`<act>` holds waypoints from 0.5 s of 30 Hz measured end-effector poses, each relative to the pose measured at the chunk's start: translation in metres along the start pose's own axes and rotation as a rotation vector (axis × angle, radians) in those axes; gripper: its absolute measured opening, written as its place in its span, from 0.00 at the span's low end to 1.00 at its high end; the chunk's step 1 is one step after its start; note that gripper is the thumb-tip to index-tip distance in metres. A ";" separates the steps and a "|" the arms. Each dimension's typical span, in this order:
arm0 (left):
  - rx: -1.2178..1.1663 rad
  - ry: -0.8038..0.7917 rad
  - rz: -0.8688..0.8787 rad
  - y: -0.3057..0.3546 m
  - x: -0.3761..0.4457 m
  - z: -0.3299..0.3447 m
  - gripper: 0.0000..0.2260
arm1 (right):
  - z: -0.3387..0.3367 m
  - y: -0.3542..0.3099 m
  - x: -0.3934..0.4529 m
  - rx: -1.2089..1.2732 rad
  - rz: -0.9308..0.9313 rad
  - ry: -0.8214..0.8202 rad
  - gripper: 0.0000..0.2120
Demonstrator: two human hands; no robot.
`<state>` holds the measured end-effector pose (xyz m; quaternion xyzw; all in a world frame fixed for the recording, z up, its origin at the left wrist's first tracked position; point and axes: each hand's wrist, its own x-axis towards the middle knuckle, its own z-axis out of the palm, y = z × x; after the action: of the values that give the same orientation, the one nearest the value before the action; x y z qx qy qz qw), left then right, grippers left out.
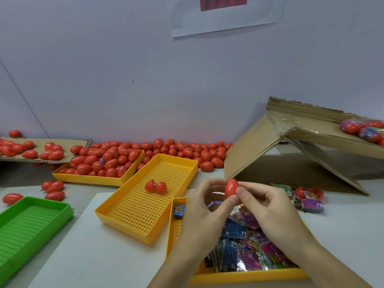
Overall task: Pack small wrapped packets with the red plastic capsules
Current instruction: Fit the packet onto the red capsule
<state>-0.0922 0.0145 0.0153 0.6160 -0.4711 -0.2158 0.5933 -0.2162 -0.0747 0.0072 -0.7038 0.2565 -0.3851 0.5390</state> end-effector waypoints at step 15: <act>-0.749 0.163 -0.326 -0.003 0.009 -0.008 0.14 | -0.002 -0.002 0.002 0.035 -0.033 0.062 0.11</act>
<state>-0.0805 0.0106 0.0171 0.4393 -0.2079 -0.4137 0.7698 -0.2162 -0.0770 0.0097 -0.6861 0.2548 -0.4200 0.5366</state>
